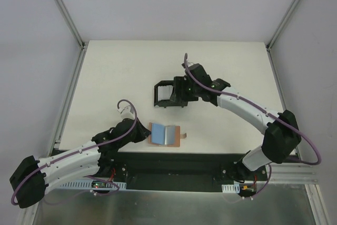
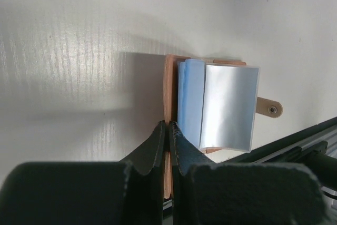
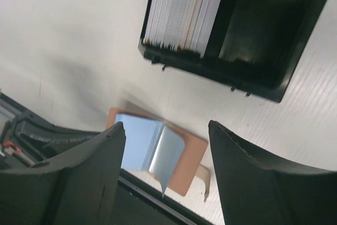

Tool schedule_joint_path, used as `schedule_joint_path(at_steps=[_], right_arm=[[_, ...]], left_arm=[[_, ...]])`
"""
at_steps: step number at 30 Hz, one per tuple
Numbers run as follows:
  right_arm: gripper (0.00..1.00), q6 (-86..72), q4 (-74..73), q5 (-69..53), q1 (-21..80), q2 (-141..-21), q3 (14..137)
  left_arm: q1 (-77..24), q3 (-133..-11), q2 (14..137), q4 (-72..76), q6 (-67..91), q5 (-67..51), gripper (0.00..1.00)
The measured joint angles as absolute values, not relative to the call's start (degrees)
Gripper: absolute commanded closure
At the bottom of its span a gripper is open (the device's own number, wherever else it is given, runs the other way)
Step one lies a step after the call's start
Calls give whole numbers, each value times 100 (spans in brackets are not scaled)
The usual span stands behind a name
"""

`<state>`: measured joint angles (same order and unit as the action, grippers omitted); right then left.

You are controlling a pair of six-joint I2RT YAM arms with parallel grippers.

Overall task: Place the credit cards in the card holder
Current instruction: Pick up the credit card from the storage box.

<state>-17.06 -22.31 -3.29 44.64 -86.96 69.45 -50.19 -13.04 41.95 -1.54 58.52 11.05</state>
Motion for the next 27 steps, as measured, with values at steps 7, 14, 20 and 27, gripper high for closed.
schedule_joint_path(at_steps=[7, 14, 20, 27], right_arm=[[24, -1573, -2211, -458, 3946, -9445, 7756], [22, -1551, -2209, -694, 3771, -10589, 8569], [20, -1555, -2255, -799, 3723, -11238, 8947], [20, -1577, -2248, -976, 3701, -11633, 9054]], left_arm=[[-5019, -1304, 4195, -154, 5774, 1116, 100], [-5019, -1306, 4195, -154, 5739, 1175, 100], [-5017, -1339, 4195, -156, 5721, 1288, 100], [-4969, -1363, 4195, -158, 5660, 1354, 100]])
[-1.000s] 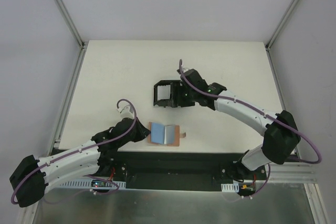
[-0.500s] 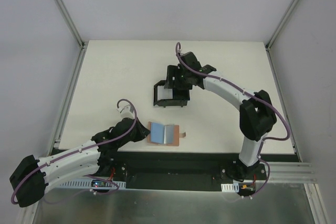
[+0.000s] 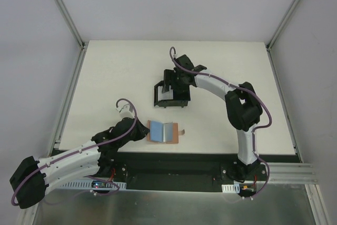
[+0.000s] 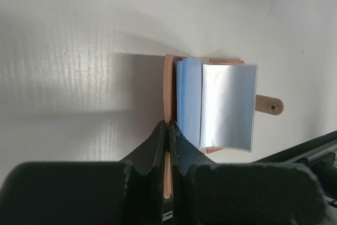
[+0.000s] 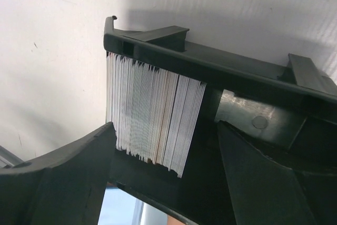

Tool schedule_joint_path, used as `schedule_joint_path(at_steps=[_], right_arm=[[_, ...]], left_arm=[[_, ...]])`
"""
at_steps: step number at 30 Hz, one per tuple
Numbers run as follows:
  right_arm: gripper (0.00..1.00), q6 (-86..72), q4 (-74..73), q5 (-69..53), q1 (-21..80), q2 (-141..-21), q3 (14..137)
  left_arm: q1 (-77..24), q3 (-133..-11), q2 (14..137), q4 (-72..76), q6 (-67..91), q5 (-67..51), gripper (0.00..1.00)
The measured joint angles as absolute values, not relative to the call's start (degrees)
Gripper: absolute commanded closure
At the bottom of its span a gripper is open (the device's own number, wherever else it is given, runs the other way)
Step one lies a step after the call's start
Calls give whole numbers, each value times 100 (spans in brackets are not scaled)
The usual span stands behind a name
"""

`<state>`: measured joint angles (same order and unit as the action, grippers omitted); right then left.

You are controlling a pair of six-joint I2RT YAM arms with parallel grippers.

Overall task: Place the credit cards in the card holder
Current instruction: Pick up the credit card from the storage box.

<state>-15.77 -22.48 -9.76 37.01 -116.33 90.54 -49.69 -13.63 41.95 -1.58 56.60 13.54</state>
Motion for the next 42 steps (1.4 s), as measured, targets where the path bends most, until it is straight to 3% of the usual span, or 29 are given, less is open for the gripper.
schedule_joint_path(at_steps=[18, 29, 42], right_arm=[[21, -1850, -1774, -1704, 3457, -11824, 9008], [42, -1839, -1778, -1743, 3441, -11902, 9006], [54, -1811, -1778, -1723, 3437, -11887, 8958]], left_arm=[[-4759, -1365, 4316, -167, 5612, 1323, 100], [-4711, -1365, 4353, -172, 5610, 1245, 100], [-4711, -1365, 4351, -174, 5612, 1243, 100]])
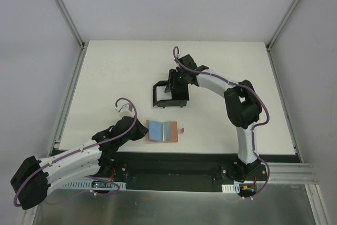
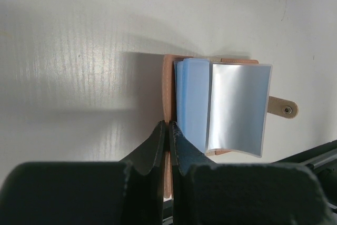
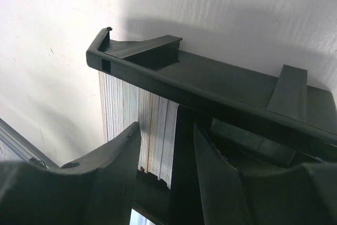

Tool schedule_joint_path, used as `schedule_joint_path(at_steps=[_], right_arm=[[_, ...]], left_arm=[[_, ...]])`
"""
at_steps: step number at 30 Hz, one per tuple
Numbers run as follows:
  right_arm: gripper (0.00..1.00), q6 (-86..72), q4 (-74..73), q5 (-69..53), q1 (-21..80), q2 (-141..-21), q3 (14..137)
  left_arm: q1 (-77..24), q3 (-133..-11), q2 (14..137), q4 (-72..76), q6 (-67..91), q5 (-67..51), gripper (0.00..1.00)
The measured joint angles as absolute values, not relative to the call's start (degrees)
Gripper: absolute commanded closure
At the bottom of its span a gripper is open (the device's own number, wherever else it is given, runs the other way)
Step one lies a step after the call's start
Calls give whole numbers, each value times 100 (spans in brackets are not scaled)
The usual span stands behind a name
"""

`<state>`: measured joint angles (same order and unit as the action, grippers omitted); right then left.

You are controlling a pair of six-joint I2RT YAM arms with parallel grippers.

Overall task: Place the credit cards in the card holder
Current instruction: Pick up the credit card from the storage box.

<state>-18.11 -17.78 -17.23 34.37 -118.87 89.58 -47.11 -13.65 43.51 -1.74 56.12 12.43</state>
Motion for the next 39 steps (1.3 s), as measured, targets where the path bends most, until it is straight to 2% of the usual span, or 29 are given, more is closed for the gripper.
schedule_joint_path(at_steps=[11, 27, 39], right_arm=[[62, -1767, -1780, -1697, 3437, -11743, 8829], [82, -1728, -1782, -1675, 3424, -11695, 8818], [89, -1656, -1911, -1538, 3347, -11570, 8742]], left_arm=[[-4676, -1365, 4379, -174, 5612, 1214, 100], [-4674, -1365, 4379, -174, 5614, 1208, 100], [-4674, -1365, 4379, -174, 5614, 1205, 100]])
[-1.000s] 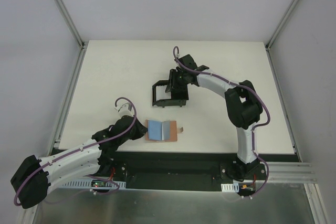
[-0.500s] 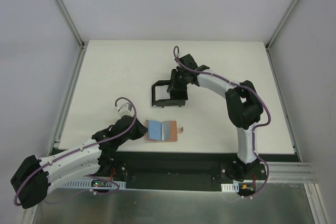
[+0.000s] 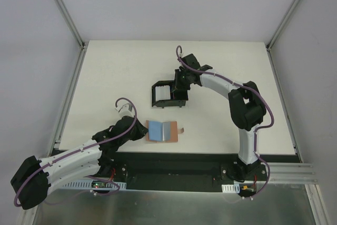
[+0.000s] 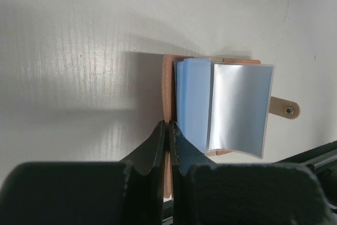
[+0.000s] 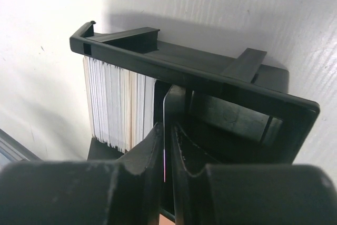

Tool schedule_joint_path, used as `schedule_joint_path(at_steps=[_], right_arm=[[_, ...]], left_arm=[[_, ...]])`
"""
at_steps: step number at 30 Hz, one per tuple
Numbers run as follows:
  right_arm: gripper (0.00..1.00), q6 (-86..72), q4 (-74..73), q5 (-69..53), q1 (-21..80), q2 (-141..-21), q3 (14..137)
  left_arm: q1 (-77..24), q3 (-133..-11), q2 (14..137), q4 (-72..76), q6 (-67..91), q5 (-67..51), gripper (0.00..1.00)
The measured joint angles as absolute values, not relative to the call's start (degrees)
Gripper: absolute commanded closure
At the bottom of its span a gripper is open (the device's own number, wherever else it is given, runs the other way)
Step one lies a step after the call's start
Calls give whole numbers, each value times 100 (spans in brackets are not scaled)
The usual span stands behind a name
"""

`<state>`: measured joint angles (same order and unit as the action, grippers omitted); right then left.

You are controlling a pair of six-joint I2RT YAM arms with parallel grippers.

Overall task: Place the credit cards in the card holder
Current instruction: Pick up the credit card from the storage box.

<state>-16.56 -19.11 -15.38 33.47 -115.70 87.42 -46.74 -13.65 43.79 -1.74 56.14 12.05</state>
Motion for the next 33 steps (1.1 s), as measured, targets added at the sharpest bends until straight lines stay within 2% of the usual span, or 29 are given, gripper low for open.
schedule_joint_path(at_steps=[7, 19, 24, 33], right_arm=[[94, -1494, -2128, -1306, 3345, -11568, 8748], [93, -1280, -2582, -1133, 3450, -11743, 9157], [100, -1232, -2707, -1020, 3481, -11813, 9203], [100, -1118, -2788, -934, 3485, -11802, 9247]], left_arm=[[-4674, -1365, 4388, -174, 5614, 1203, 100], [-4674, -1365, 4388, -174, 5616, 1201, 100], [-4639, -1365, 4388, -174, 5616, 1155, 100], [-4637, -1365, 4366, -174, 5616, 1096, 100]])
